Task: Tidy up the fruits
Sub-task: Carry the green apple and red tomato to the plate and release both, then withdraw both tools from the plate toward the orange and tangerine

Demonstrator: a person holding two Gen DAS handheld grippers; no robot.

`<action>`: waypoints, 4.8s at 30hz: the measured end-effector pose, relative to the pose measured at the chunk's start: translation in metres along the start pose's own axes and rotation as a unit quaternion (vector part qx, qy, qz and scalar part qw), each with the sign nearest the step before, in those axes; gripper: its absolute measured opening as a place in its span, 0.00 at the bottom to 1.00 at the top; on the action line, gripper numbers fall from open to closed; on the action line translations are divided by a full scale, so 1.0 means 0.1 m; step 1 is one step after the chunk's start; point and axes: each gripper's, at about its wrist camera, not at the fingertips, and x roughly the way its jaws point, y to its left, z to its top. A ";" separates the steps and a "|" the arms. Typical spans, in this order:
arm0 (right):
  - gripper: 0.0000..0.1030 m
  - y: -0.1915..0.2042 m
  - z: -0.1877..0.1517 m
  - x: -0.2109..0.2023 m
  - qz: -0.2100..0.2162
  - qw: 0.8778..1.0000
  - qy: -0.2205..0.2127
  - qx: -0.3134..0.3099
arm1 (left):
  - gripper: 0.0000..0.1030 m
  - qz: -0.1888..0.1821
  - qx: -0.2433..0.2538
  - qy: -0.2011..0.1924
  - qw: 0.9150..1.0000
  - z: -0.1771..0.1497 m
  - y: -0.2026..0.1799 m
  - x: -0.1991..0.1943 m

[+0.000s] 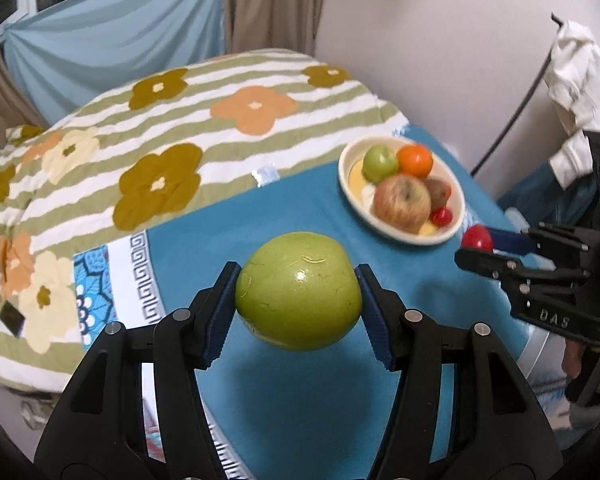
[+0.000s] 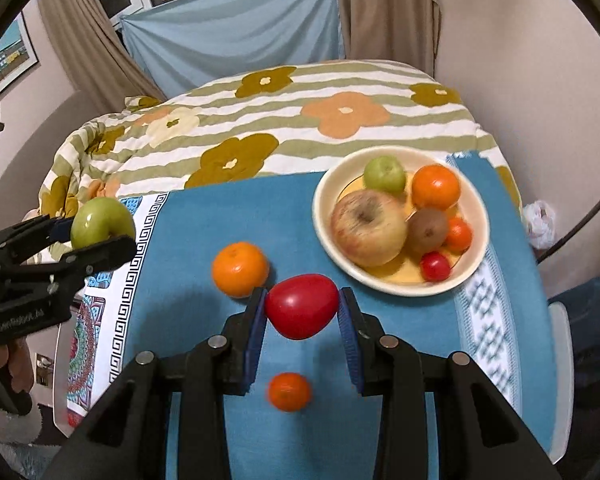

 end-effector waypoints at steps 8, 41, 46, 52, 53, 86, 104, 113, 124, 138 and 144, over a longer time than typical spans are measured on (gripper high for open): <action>0.32 -0.52 0.28 -0.08 0.021 0.999 -0.008 -0.026 | 0.60 0.011 -0.034 -0.022 0.999 0.37 -0.43 0.14; 0.32 -1.65 0.74 0.62 0.110 0.991 0.018 -0.071 | 0.77 0.053 -0.098 0.038 0.993 0.96 -0.85 1.73; 0.32 -1.68 0.72 0.57 0.103 0.992 0.012 -0.067 | 1.00 0.055 -0.102 0.015 0.993 0.99 -0.84 1.55; 0.32 -1.69 0.72 0.47 0.094 0.994 0.004 -0.060 | 1.00 0.063 -0.100 0.014 0.993 0.91 -0.82 1.34; 0.32 -1.68 0.72 0.46 0.094 0.994 0.003 -0.060 | 1.00 0.065 -0.100 0.015 0.993 0.89 -0.81 1.30; 0.87 -1.30 0.84 0.87 0.140 0.986 0.014 -0.085 | 1.00 0.113 -0.153 0.039 0.981 0.18 -0.57 0.84; 1.00 -1.35 0.77 0.42 0.141 0.986 -0.014 -0.086 | 1.00 0.146 -0.144 0.011 0.979 0.16 -0.73 0.39; 1.00 -1.26 0.69 0.03 0.139 0.986 -0.033 -0.085 | 1.00 0.149 -0.119 -0.013 0.981 0.16 -0.73 0.06; 1.00 -0.81 0.32 -0.40 0.100 0.993 -0.033 -0.044 | 1.00 0.114 -0.049 -0.028 0.992 0.10 -0.51 -0.28; 1.00 -0.17 -0.25 -0.49 0.000 0.998 -0.012 0.060 | 1.00 0.032 0.085 0.011 0.996 -0.15 -0.17 -0.14; 1.00 0.07 -0.51 -0.31 -0.042 0.996 0.013 0.080 | 1.00 -0.024 0.130 0.039 0.990 -0.18 -0.07 0.18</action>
